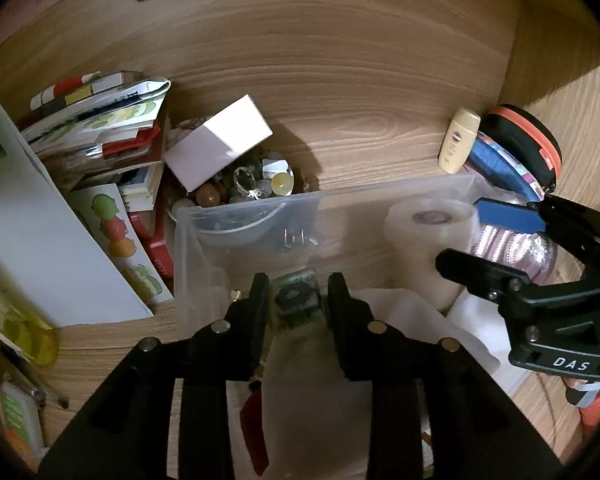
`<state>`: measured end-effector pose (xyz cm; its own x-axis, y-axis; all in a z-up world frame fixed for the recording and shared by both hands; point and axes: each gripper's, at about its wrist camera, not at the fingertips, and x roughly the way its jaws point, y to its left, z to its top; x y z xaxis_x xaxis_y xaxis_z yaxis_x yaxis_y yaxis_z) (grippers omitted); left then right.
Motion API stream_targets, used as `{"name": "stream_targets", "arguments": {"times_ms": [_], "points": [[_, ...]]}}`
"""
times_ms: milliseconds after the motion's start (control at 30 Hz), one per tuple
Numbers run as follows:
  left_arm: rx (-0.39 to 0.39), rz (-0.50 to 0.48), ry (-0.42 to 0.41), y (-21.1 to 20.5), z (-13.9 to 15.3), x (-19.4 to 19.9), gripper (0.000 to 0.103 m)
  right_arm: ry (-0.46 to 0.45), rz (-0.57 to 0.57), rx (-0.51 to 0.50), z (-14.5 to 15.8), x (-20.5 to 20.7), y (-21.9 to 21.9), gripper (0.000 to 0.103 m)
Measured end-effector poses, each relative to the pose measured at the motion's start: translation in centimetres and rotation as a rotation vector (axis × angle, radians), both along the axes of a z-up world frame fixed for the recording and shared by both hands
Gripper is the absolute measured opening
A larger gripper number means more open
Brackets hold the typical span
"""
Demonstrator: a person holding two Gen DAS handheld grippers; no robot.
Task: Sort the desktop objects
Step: 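Carry the tile and beige tub into the clear box, then open both grippers to release the tile and tub, then withdraw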
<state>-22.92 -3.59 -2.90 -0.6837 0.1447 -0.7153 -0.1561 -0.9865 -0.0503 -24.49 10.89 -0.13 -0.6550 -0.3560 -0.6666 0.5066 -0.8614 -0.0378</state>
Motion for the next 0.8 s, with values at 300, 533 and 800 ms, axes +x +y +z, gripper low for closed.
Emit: {"name": "stream_targets", "arguments": {"times_ms": [300,533,800], "points": [[0.007,-0.007,0.017,0.0,0.2,0.5,0.037,-0.018,0.021,-0.046,0.5,0.4,0.6,0.061],[0.051,-0.035,0.041,0.0,1.4,1.6,0.045,-0.024,0.036,-0.081,1.7,1.4,1.0,0.065],[0.054,-0.035,0.130,0.1,3.9,4.3,0.075,0.034,0.042,-0.148,4.3,5.2,2.1,0.079]]}}
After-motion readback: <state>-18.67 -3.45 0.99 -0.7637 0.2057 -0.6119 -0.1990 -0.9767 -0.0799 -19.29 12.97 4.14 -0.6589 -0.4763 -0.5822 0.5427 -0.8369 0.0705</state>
